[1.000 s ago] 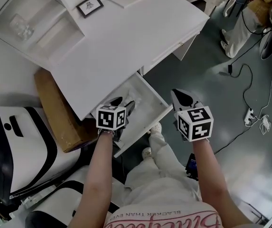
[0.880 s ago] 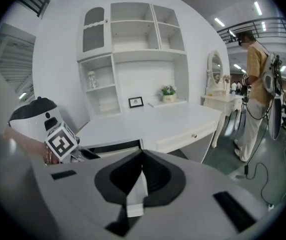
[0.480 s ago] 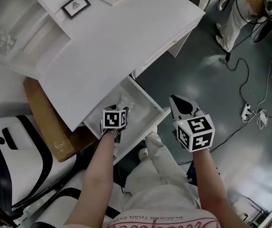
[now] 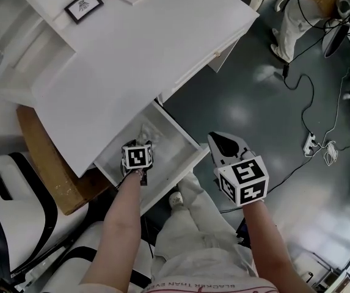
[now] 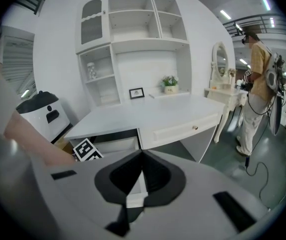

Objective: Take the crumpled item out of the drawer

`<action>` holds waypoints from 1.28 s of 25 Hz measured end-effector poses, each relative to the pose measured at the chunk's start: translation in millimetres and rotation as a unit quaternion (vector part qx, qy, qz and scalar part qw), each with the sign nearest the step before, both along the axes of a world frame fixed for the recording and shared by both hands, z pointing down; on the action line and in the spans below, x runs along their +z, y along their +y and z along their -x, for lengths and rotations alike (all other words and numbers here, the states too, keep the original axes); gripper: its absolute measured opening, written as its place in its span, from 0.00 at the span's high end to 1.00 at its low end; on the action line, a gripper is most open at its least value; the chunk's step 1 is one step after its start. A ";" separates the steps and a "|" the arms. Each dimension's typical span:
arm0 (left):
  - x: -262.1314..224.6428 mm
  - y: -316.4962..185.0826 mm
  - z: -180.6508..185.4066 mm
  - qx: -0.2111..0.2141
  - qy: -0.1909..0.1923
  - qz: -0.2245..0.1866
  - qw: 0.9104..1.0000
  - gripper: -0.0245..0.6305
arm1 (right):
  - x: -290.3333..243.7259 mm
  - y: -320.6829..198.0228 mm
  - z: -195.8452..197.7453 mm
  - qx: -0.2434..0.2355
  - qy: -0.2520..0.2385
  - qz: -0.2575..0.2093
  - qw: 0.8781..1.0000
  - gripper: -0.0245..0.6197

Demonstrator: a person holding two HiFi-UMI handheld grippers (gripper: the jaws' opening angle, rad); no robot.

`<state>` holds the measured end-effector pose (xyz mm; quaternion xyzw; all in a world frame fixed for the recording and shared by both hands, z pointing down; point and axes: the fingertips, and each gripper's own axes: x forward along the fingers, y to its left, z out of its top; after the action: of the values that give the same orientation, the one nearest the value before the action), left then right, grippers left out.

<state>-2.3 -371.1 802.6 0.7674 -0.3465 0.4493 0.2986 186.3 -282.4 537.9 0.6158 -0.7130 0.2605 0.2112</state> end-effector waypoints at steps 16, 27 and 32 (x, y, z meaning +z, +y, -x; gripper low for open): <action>-9.0 11.5 0.7 0.027 0.006 -0.014 1.000 0.84 | 2.0 -0.2 15.3 -0.020 -0.009 -0.001 1.000 0.95; -78.6 24.0 -2.4 0.064 0.046 -0.066 0.995 0.85 | -42.1 0.9 32.6 -0.021 -0.011 -0.050 0.998 0.95; -116.6 29.2 3.3 0.082 0.062 -0.094 0.990 0.85 | -62.3 5.6 41.7 -0.022 -0.010 -0.074 0.997 0.95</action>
<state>-5.7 -341.9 686.0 0.8441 -0.3041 0.3892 0.2087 144.6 -276.9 475.6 0.6115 -0.7456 0.2082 0.1638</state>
